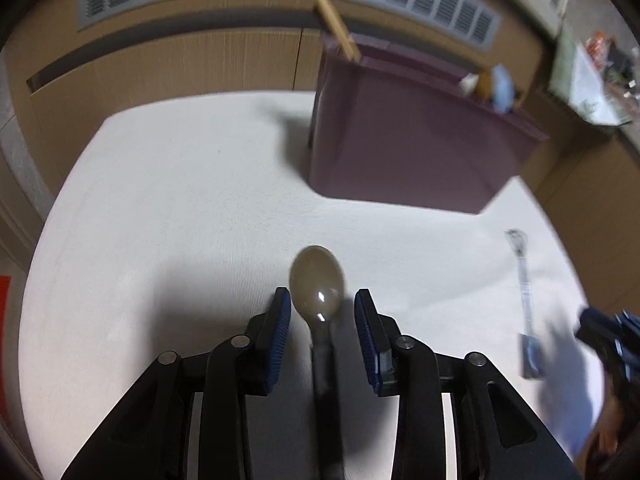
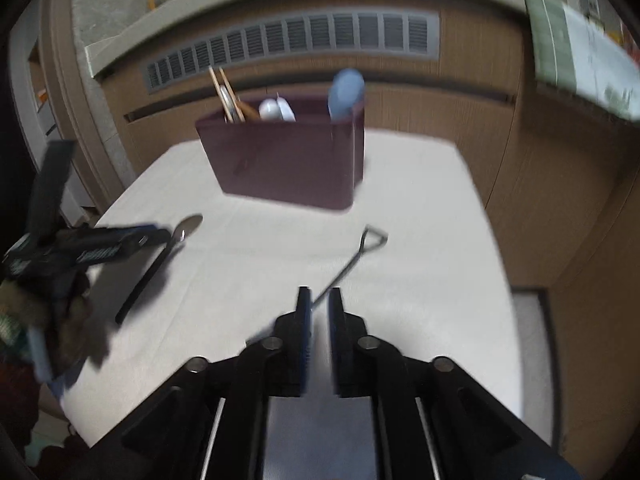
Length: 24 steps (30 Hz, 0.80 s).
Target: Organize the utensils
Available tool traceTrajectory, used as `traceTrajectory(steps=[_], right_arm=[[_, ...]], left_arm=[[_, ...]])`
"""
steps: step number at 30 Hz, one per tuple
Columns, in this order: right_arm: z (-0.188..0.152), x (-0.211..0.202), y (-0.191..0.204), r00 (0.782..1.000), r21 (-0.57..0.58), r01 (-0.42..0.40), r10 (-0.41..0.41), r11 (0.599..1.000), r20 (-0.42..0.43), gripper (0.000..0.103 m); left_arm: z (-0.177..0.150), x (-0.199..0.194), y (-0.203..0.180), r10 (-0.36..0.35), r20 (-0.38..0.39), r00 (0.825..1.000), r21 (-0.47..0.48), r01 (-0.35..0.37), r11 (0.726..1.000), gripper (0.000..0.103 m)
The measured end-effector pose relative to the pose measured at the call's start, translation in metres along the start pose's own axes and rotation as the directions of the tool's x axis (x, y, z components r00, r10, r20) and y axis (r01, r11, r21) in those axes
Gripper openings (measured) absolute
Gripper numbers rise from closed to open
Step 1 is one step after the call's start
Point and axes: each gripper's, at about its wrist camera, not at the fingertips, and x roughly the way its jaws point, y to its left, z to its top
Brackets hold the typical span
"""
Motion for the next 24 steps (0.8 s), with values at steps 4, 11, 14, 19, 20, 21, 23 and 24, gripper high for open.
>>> traceTrajectory(steps=[4, 11, 14, 19, 20, 21, 23, 24], right_arm=[[-0.022, 0.011, -0.003, 0.996, -0.002, -0.008, 0.007, 1.000, -0.087, 0.025], [-0.037, 0.017, 0.011, 0.988, -0.118, 0.091, -0.104, 0.989, -0.113, 0.026], [-0.039, 0.016, 0.006, 0.988, -0.076, 0.106, -0.114, 0.991, -0.107, 0.033], [-0.038, 0.014, -0.010, 0.993, -0.001, -0.008, 0.008, 1.000, -0.114, 0.044], [-0.038, 0.014, -0.009, 0.994, -0.002, -0.002, 0.002, 1.000, -0.113, 0.044], [-0.039, 0.012, -0.005, 0.994, -0.010, 0.024, -0.025, 1.000, -0.104, 0.043], [-0.035, 0.012, 0.002, 0.993, -0.064, 0.056, -0.062, 0.996, -0.101, 0.035], [-0.026, 0.012, 0.002, 0.993, -0.088, 0.078, -0.085, 0.993, -0.084, 0.029]], left_arm=[[0.011, 0.010, -0.015, 0.089, -0.002, 0.996, 0.065, -0.088, 0.994, 0.036], [0.016, 0.013, -0.018, 0.106, -0.027, 0.994, 0.048, -0.104, 0.993, 0.035], [0.008, 0.007, -0.016, 0.089, -0.003, 0.996, 0.035, -0.088, 0.995, 0.033], [-0.018, -0.016, -0.004, 0.013, 0.049, 0.999, -0.035, -0.011, 0.999, 0.033], [-0.023, -0.023, -0.001, 0.001, 0.066, 0.998, -0.051, 0.003, 0.999, 0.033], [-0.027, -0.031, 0.001, -0.007, 0.089, 0.996, -0.064, 0.013, 0.998, 0.033], [-0.034, -0.045, 0.004, -0.024, 0.123, 0.992, -0.076, 0.034, 0.996, 0.033], [-0.035, -0.052, 0.005, -0.031, 0.141, 0.990, -0.084, 0.043, 0.996, 0.033]])
